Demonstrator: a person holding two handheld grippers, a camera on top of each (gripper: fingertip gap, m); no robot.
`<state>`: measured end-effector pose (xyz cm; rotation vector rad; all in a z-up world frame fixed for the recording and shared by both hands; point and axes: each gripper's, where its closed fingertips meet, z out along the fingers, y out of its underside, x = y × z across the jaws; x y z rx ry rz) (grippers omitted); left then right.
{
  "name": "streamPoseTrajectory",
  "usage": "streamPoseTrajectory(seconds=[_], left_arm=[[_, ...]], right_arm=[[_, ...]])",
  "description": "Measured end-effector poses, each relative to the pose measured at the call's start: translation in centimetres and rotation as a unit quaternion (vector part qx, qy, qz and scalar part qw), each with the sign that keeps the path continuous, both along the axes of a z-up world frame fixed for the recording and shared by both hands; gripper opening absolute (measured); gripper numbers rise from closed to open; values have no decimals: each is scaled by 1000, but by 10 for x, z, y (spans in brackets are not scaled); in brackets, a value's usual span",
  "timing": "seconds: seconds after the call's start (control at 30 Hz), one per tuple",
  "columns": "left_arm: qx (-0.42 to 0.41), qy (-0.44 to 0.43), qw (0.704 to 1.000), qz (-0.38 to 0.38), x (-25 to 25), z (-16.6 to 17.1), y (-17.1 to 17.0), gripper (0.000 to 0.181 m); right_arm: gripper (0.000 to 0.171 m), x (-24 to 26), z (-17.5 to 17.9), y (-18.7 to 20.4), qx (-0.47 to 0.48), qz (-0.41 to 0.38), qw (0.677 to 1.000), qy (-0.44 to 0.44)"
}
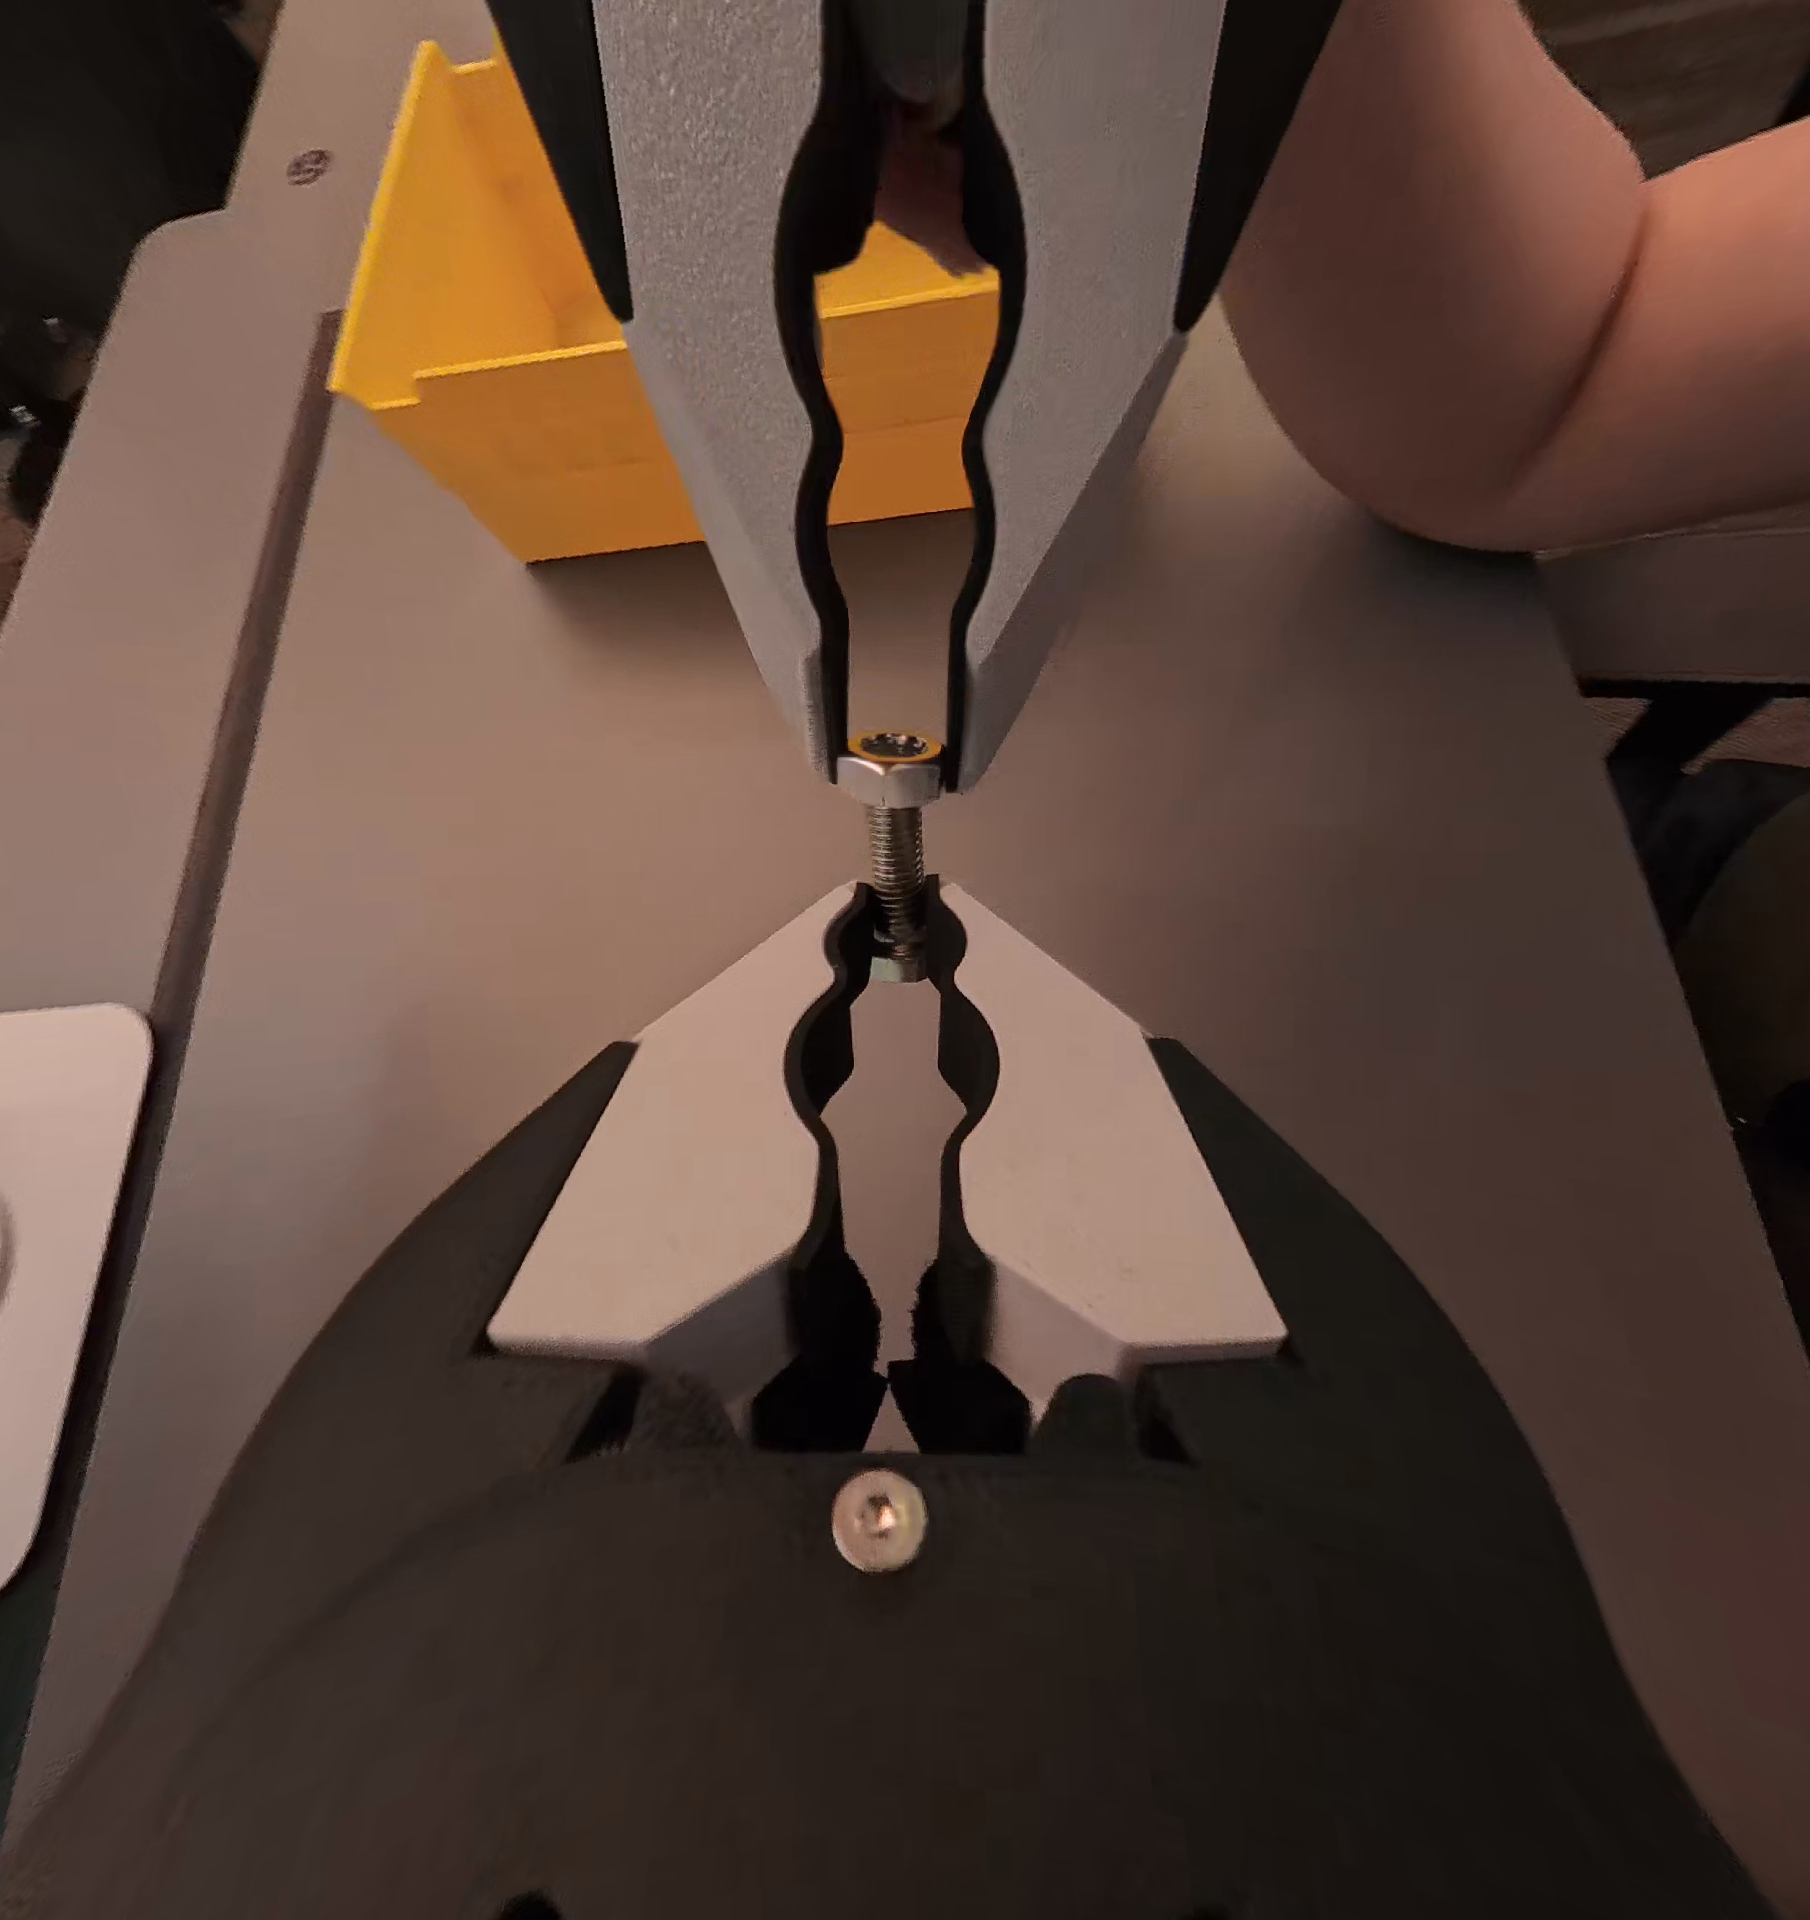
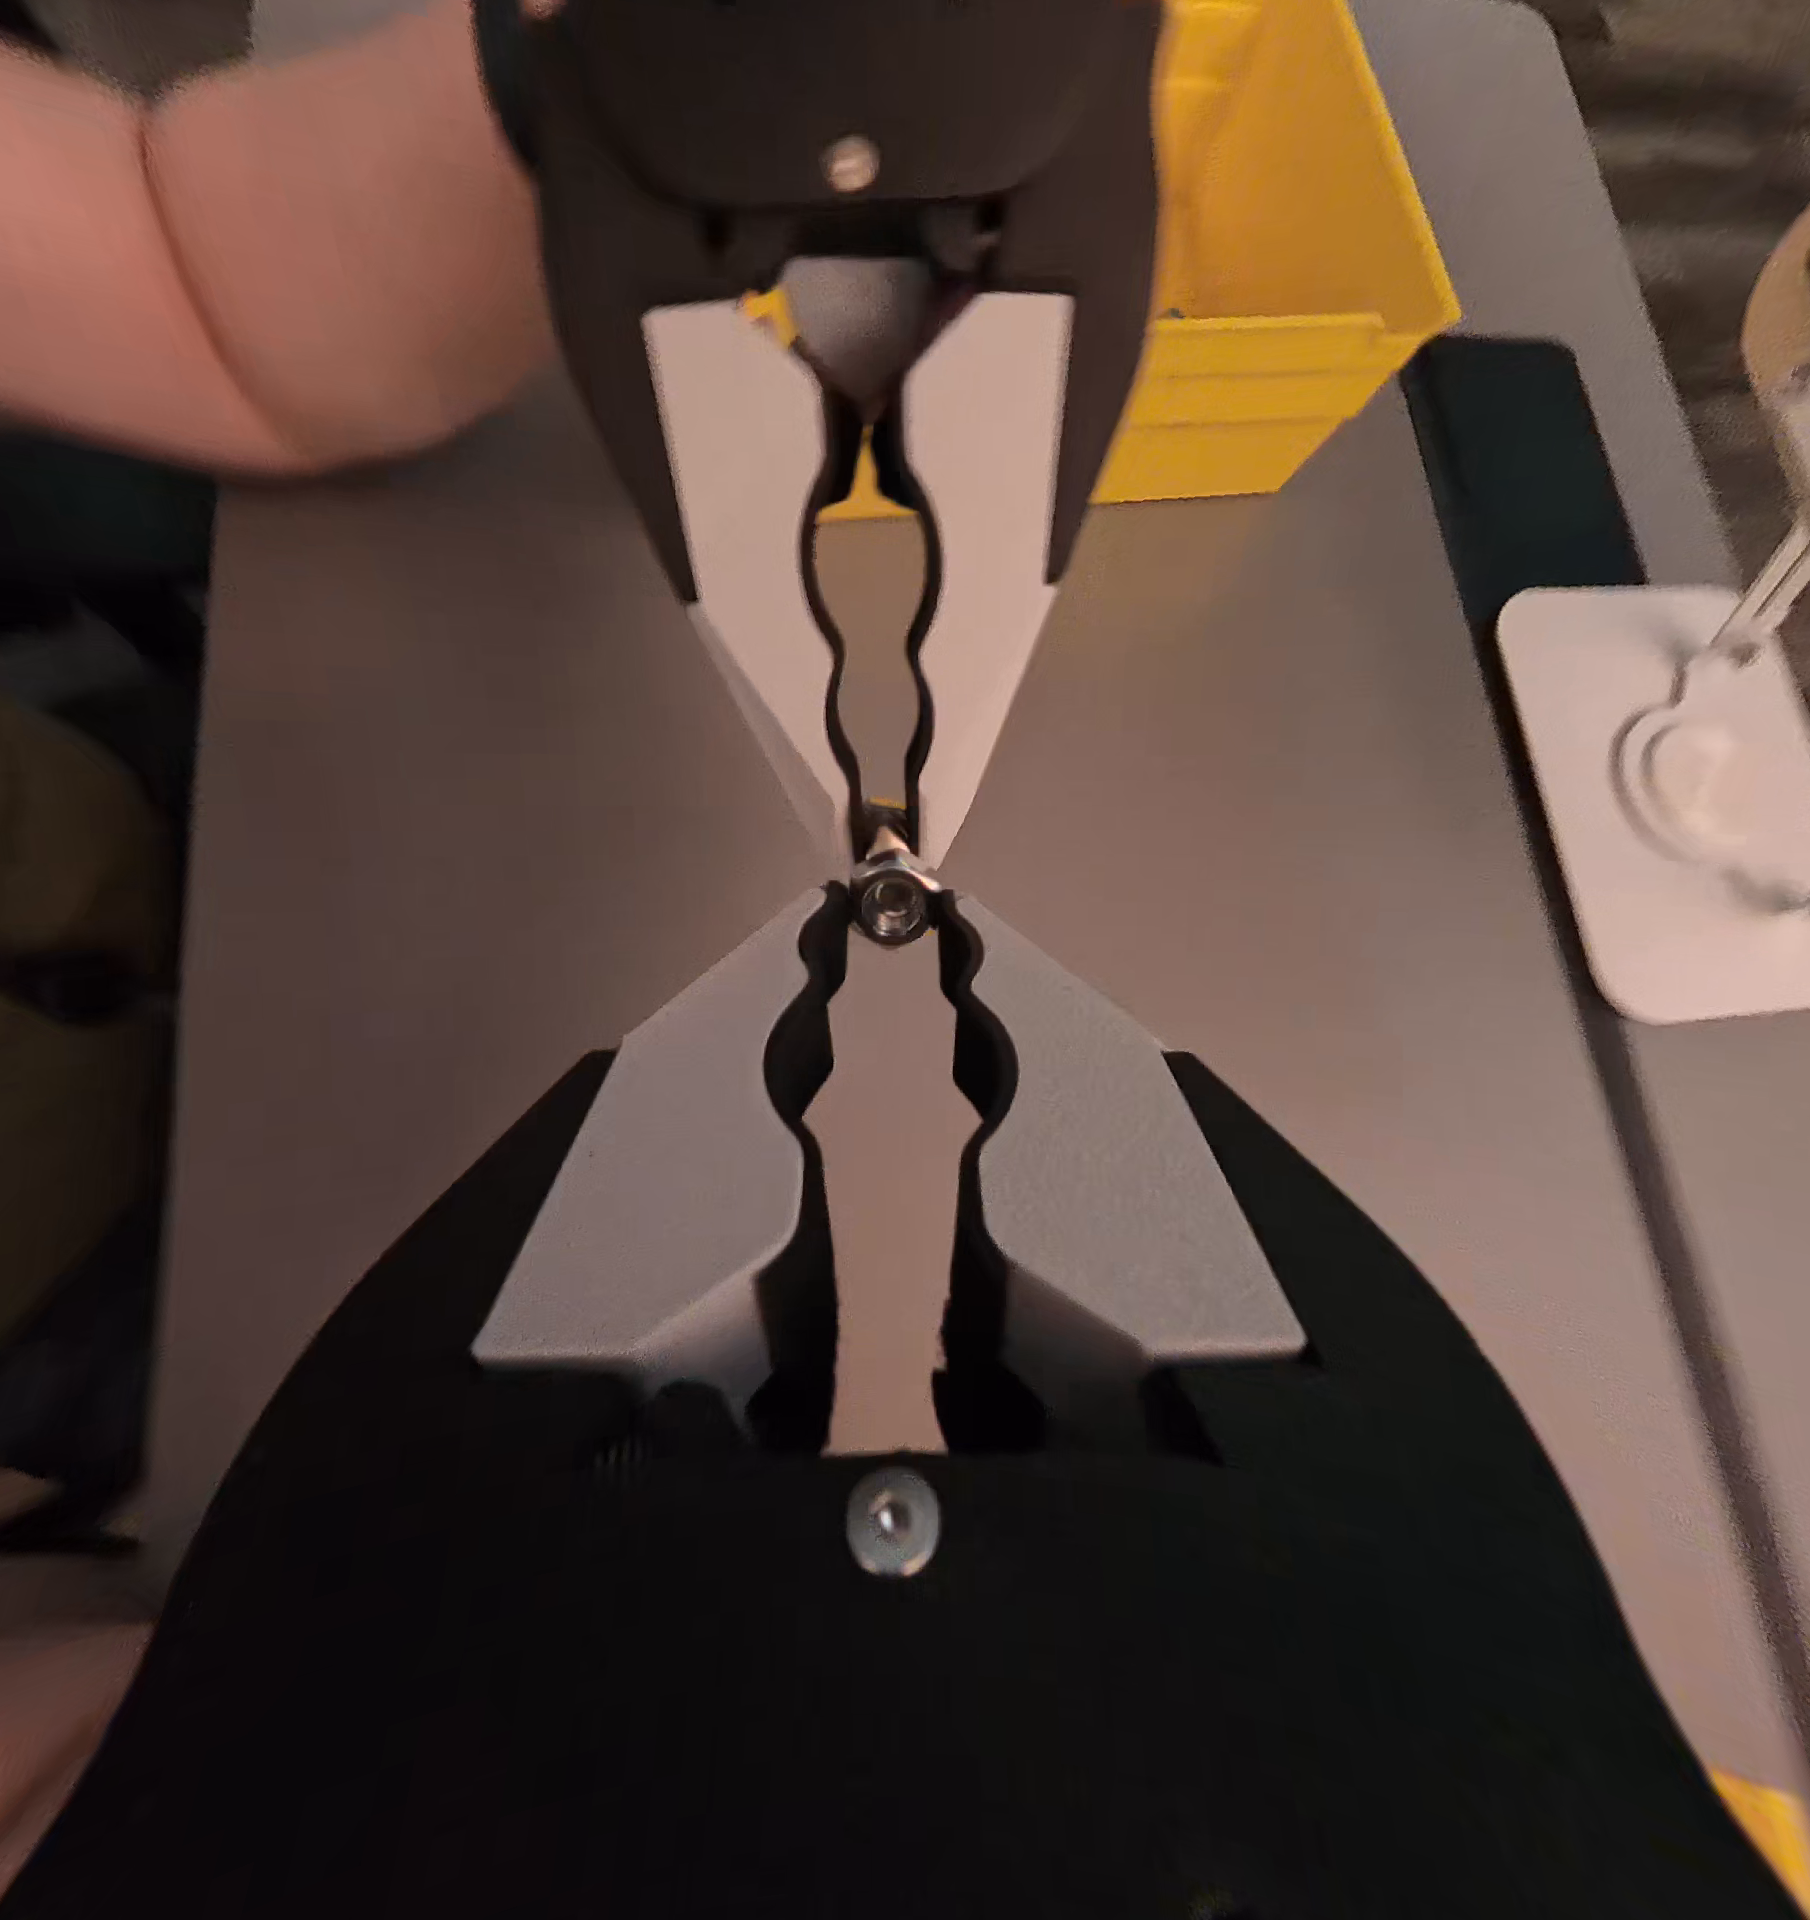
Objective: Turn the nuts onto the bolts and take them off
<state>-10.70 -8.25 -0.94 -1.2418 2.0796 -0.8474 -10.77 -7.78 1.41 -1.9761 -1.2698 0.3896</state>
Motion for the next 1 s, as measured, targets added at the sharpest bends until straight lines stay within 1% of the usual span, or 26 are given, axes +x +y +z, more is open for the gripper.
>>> streamPoseTrajectory(seconds=[0.13,0.23,0.33,0.47,0.83,1.0], left_arm=[[11,-9,999,40,-1,8,14,7],[29,-12,997,68,-2,11,24,7],[43,-13,995,94,-1,13,32,7],[47,-18,993,110,-1,16,37,7],[20,-42,992,115,0,27,37,7],[1,-54,992,114,1,32,37,7]], right_arm=[[16,-6,11,15,-75,-57,991,98],[16,-5,13,24,-120,-99,978,140],[16,-4,15,31,-141,-126,968,167],[16,-4,18,35,-141,-133,964,182],[16,-3,26,36,-107,-127,969,182],[19,-1,33,39,-86,-125,970,190]])
